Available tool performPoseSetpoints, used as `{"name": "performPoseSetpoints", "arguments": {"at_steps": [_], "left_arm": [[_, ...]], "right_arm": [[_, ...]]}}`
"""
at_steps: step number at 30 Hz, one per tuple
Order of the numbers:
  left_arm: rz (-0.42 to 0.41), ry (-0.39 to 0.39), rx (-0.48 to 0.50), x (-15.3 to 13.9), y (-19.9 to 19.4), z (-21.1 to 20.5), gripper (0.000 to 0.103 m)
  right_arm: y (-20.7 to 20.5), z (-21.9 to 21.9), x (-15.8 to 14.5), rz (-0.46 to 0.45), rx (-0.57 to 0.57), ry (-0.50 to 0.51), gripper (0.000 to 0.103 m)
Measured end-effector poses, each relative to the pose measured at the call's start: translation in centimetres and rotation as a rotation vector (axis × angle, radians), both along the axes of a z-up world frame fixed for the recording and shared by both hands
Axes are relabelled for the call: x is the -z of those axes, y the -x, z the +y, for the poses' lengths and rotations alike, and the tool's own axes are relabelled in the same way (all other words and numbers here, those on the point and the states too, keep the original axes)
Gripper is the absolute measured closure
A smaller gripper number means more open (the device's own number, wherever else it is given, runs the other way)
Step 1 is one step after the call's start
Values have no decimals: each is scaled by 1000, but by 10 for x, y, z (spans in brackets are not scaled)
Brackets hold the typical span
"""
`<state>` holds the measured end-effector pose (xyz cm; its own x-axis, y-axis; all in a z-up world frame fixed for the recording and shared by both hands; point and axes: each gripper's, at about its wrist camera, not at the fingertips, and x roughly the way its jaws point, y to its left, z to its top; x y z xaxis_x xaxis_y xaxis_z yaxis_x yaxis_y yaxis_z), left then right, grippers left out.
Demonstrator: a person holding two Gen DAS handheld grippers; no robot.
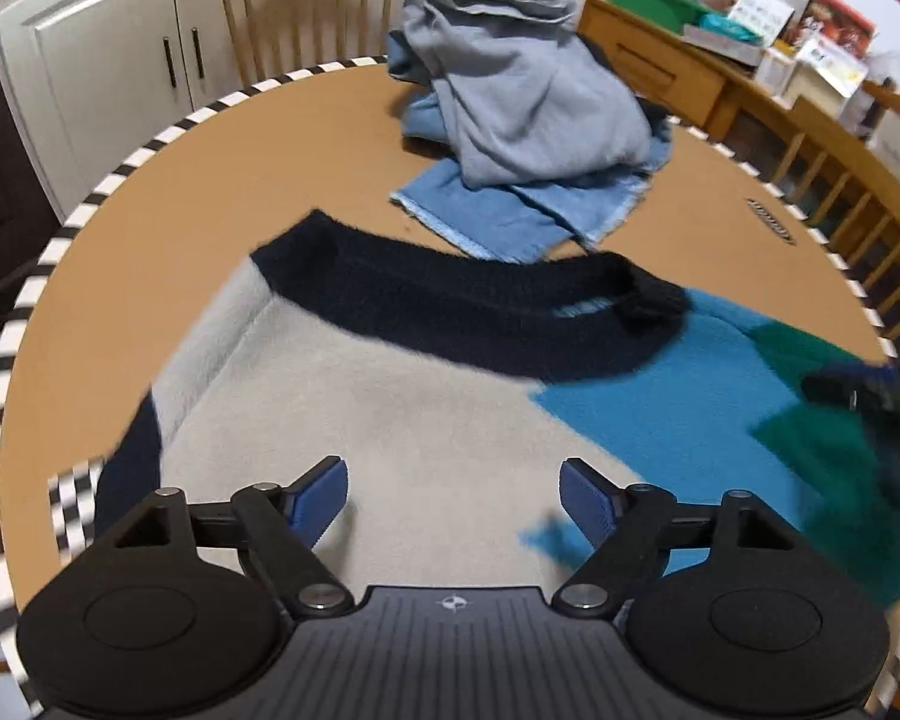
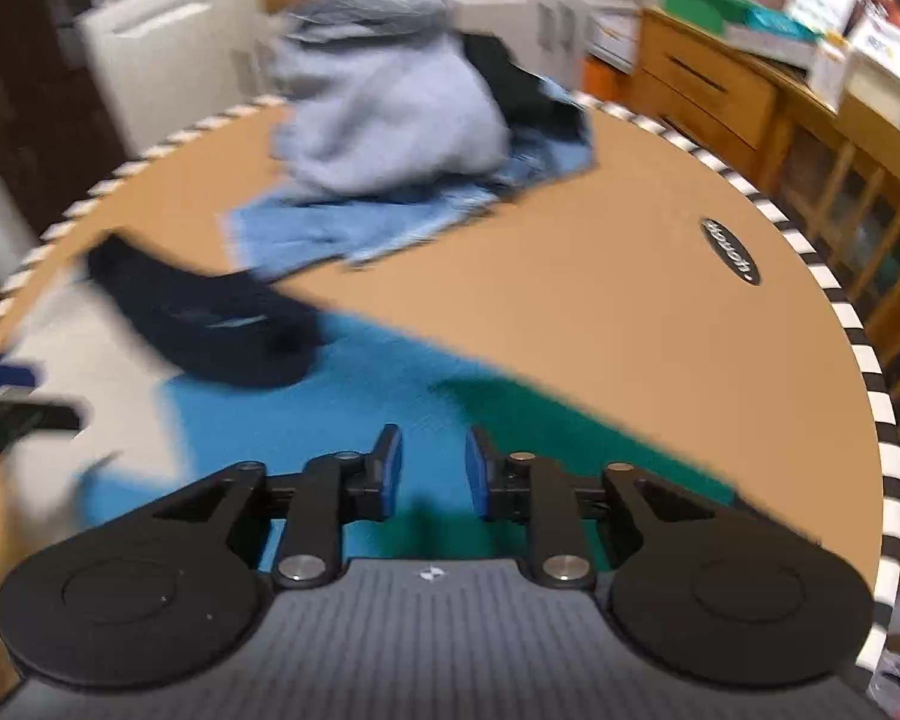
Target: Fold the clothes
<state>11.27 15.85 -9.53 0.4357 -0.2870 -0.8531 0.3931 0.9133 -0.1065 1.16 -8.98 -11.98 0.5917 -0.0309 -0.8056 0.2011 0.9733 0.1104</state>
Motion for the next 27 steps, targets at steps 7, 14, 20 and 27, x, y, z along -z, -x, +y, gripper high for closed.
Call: {"name": "performPoseSetpoints", "arguments": {"at_steps": [7,14,20,27], "left_arm": [[-41,-18,106,15,38,-31,29],[-45,-106,142,40,49,-39,24],[1,-118,95,25,51,-35,25],[28,-119,63,40,50,-29,18]], "right_arm": [[33,65,6,11,-69,-52,75],[41,83,33,13,-99,43,78],[68,73,2,27,-14,51,74],[76,63,27,78,63,27,71]]}}
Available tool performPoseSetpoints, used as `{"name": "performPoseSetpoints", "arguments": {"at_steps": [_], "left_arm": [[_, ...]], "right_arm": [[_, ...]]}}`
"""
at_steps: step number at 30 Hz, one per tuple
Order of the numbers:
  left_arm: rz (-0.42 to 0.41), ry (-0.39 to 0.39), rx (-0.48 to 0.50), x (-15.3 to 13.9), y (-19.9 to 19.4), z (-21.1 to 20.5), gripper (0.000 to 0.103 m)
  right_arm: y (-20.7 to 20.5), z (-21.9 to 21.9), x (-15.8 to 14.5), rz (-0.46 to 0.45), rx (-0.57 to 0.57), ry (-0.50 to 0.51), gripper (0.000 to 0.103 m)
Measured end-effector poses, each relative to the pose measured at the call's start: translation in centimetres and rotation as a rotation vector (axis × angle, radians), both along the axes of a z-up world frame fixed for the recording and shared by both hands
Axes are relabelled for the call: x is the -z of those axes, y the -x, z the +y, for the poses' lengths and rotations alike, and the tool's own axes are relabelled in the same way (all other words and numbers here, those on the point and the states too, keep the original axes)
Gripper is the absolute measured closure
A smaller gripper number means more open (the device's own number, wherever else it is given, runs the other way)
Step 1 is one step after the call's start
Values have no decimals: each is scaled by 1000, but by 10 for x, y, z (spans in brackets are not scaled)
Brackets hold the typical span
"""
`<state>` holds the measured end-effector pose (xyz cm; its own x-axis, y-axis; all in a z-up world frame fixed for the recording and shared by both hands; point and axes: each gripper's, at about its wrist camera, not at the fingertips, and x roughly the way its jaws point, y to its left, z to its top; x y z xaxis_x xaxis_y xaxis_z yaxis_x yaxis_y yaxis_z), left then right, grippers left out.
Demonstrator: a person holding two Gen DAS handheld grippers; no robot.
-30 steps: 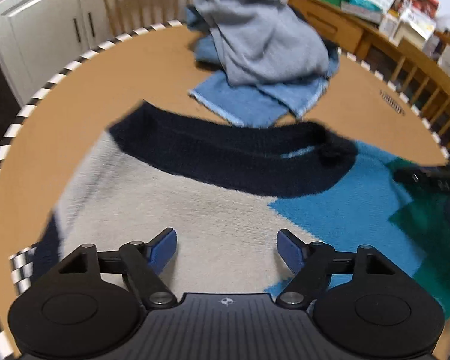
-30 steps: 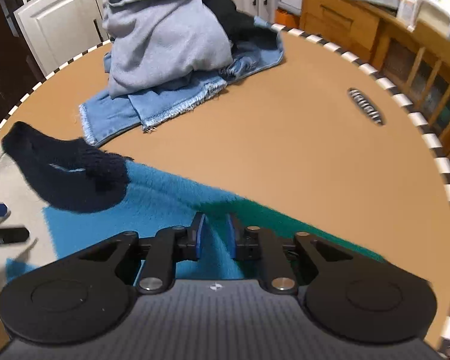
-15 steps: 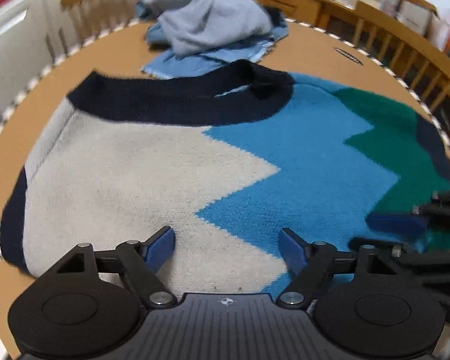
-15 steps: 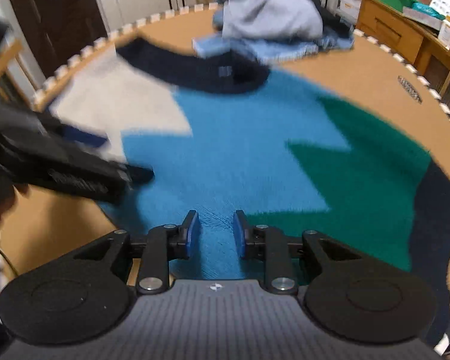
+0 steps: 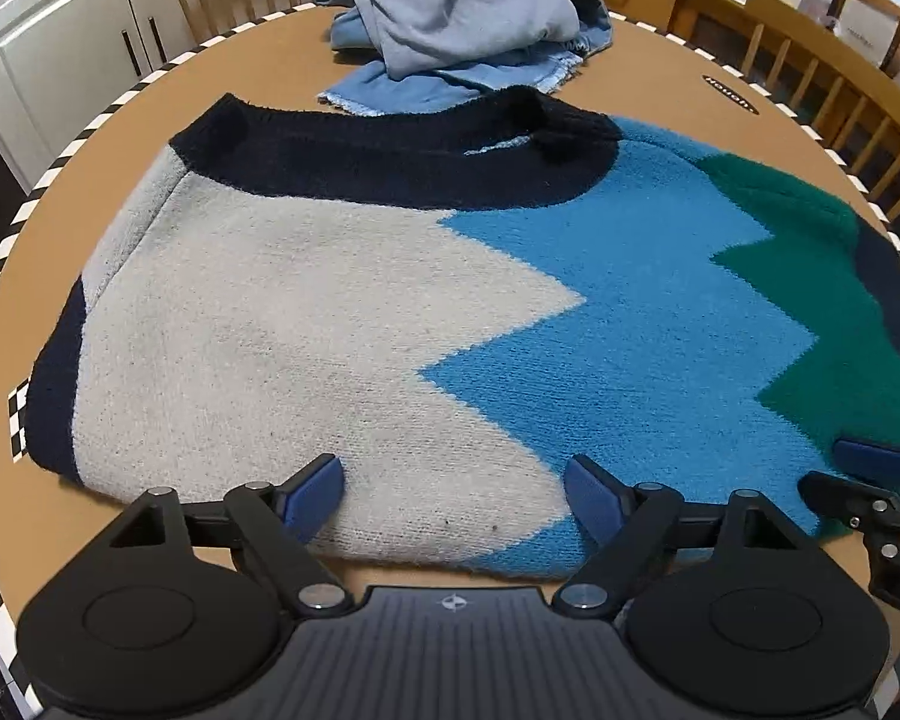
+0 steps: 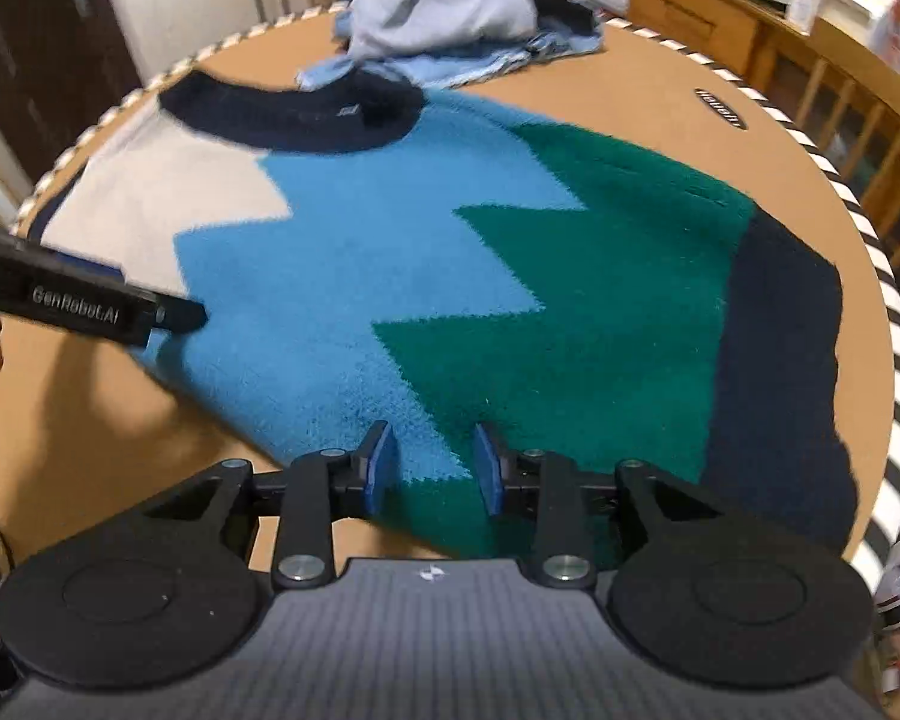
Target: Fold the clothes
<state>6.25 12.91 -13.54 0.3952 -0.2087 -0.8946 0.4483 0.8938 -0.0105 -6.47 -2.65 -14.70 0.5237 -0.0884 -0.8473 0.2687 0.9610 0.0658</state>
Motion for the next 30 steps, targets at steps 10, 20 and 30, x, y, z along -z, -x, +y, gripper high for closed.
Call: {"name": "performPoseSetpoints", "arguments": {"at_steps": [10,20,30], "left_arm": [[-19,46,11,-24,8,5,16],[-49,0,119,-5,44,-53,14],[-73,56,-56,-28,59,-140,16]], "right_arm": [[12,-14,-31,-61,84,18,65],[32,-74,-24,18,182,27,65],[-56,-176,-99,-137,-68,-22,65]]}}
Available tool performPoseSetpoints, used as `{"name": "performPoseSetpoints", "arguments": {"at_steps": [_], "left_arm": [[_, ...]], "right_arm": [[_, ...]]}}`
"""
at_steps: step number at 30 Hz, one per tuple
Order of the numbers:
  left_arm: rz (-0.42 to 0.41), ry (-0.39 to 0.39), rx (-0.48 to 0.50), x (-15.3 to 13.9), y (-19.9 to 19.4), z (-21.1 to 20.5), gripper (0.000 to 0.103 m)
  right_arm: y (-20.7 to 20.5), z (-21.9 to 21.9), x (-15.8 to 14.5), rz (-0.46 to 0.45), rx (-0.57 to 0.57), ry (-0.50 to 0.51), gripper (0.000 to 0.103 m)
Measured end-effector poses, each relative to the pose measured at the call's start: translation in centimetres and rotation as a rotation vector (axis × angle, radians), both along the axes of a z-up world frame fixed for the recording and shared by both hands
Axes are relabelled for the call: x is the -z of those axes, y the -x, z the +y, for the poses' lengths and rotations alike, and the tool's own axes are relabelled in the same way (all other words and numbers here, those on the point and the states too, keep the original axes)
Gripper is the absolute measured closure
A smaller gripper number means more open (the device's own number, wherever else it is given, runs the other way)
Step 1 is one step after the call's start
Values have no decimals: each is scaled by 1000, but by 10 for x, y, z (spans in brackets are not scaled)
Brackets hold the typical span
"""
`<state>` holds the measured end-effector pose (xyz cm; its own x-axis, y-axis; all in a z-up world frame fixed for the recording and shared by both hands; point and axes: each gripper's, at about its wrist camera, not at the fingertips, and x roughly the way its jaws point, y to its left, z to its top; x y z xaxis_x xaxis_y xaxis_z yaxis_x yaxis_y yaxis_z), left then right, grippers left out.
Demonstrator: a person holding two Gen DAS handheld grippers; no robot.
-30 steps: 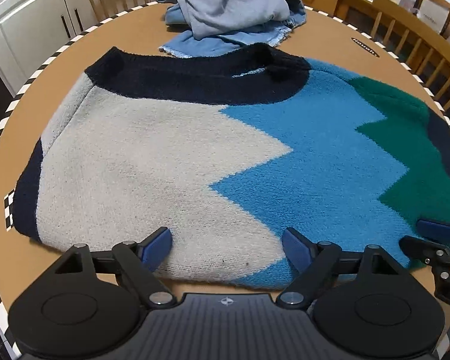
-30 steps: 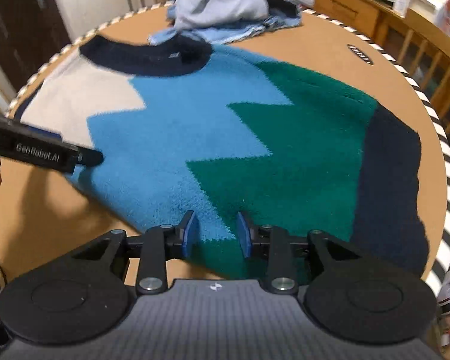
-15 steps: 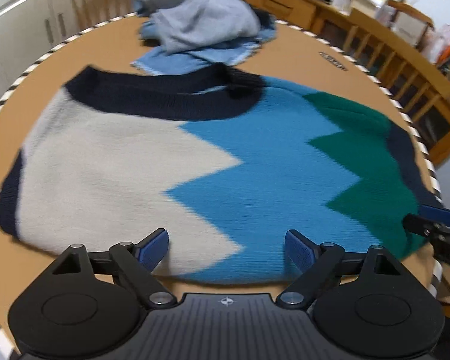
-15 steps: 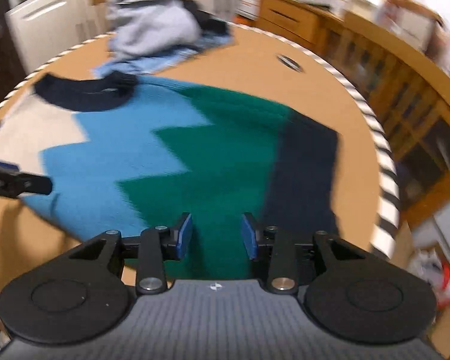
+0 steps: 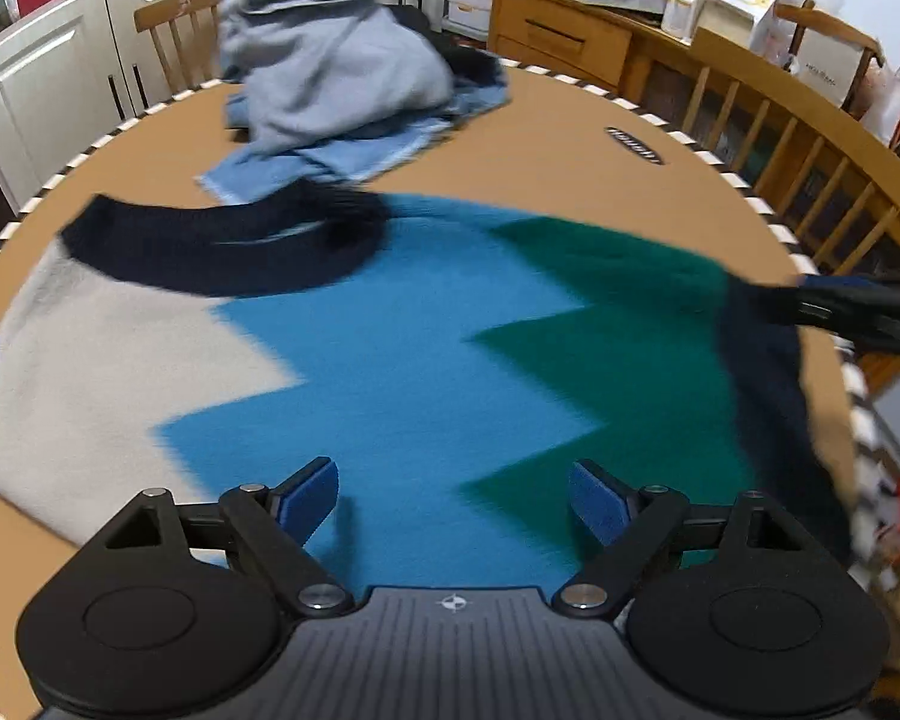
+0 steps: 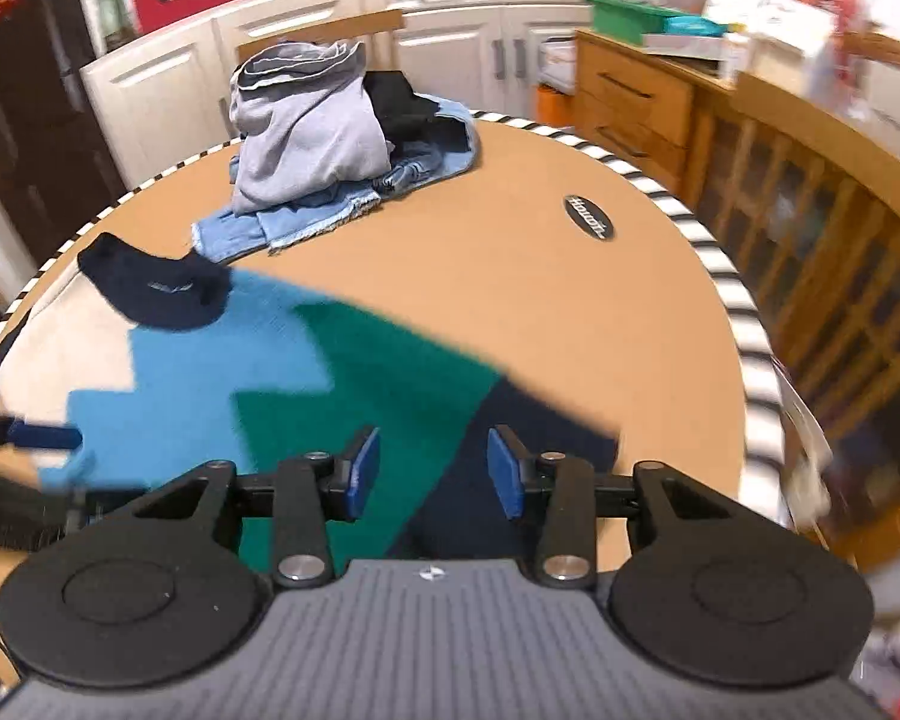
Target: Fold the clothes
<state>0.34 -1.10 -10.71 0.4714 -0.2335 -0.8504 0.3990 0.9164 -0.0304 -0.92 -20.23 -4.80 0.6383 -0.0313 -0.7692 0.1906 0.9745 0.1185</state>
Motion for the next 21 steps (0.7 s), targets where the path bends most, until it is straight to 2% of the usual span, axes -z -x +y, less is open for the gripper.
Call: {"name": "performPoseSetpoints", "arguments": {"at_steps": [4,7,10,12,13,14,15,17,21], "left_arm": [[79,-64,-81,16,6,-52,14],[73,-103,-177,23,15,-61,13],[90,-101,-233,18,23,-53,13],[96,-97,-278,10,30,-42,13],[100,-95,-301,6,33,-36,12],[104,-92,-325,2,37,-31,11],[121,-80,-359,1,40,-22,11],[148,-54,-422,-1,45,-4,11],[169,-22,-581,5,50,38,11]], "right_arm": [[-39,-25,15,67,-188,-10,68],[-51,-29,30,142,-279,23,70],[-53,-27,34,146,-354,40,67],[-49,-31,23,100,-391,29,66],[-49,-34,18,70,-405,33,57],[-50,-36,14,44,-416,43,41],[-53,-37,13,29,-427,70,36],[-66,-40,19,52,-456,92,35],[-90,-49,35,135,-497,-14,36]]}}
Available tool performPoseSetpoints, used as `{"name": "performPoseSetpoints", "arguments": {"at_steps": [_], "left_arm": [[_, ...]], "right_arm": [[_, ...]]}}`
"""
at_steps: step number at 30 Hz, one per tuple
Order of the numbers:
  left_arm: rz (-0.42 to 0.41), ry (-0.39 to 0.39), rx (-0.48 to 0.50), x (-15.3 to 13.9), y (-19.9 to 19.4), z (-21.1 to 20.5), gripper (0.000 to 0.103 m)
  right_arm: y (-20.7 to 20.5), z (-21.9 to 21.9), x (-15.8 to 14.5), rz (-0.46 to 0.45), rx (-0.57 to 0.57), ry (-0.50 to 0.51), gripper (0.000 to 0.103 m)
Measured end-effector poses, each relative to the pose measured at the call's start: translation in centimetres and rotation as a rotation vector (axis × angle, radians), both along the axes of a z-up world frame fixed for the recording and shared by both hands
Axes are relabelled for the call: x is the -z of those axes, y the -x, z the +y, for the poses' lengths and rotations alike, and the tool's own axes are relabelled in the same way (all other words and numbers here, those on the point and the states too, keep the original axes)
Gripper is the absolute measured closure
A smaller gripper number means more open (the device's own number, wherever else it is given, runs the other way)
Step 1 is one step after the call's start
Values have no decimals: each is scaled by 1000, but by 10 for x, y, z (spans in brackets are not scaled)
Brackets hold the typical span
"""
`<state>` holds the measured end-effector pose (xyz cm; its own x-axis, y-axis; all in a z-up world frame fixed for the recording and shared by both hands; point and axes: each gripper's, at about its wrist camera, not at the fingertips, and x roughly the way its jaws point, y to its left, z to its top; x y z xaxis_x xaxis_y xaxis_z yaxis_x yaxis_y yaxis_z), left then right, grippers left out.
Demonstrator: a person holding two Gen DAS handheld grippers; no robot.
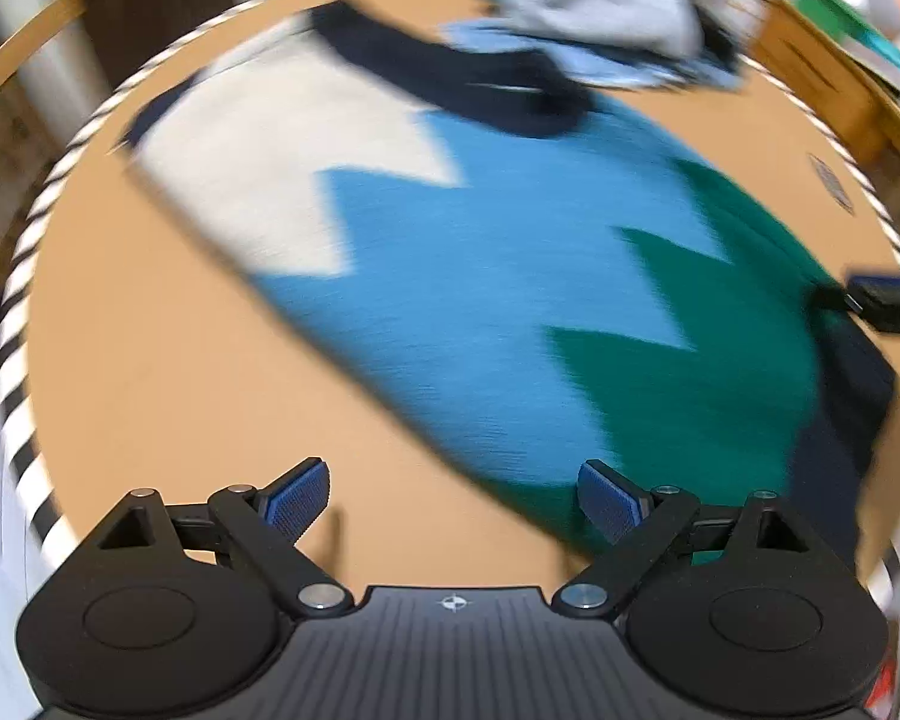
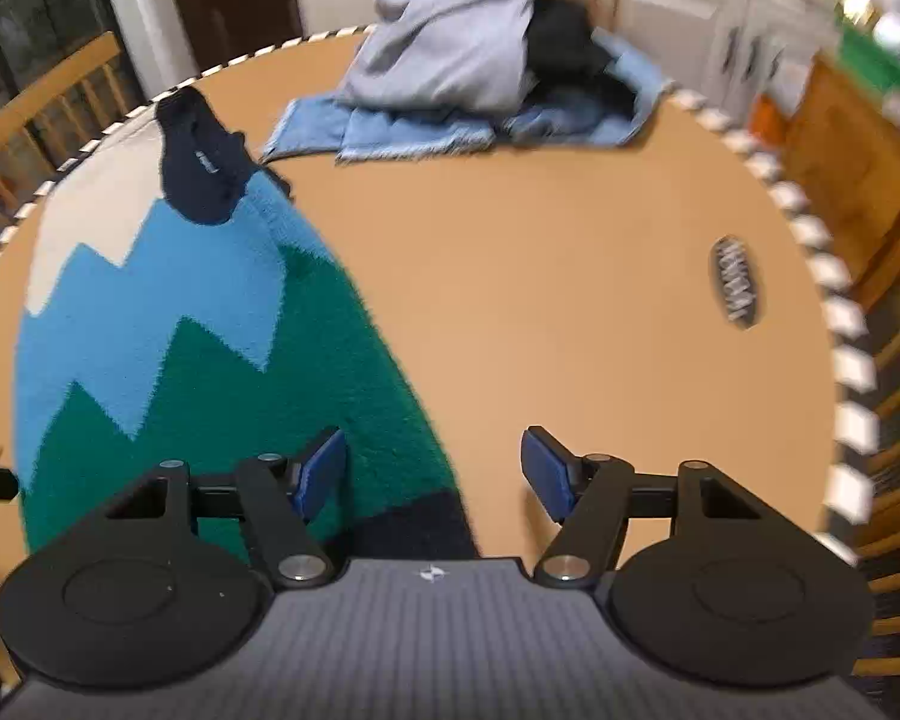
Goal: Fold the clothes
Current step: 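Grasp the cardigan's navy hem edge with the right gripper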
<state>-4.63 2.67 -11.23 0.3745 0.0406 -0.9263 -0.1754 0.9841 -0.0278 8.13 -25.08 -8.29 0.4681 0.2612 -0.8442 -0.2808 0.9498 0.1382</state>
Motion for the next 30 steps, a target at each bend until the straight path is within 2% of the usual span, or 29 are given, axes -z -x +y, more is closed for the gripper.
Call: {"name": "performPoseSetpoints", "arguments": {"at_steps": [3,5,8,10,15,17,19,24,30], "left_arm": [[23,10,-75,9,-11,26,11],[27,23,-118,14,-19,39,11],[37,82,-149,20,-29,45,8],[25,66,-128,21,-35,43,8],[15,1,-57,17,-51,47,8],[14,-42,-30,15,-59,51,8],[13,-81,-13,15,-65,59,8],[19,-120,13,14,-85,84,8],[19,-192,26,17,-107,109,8]], "right_arm": [[-9,-3,9,58,-20,-27,40],[-7,-5,10,88,-40,-70,67],[-6,-7,8,126,-13,-114,78],[-4,-6,6,140,-3,-115,82],[13,15,0,152,-14,-40,83],[23,24,-1,170,-13,-39,83],[33,29,-1,188,0,-65,83],[48,47,0,199,68,-115,83],[58,73,3,229,97,-197,83]]}}
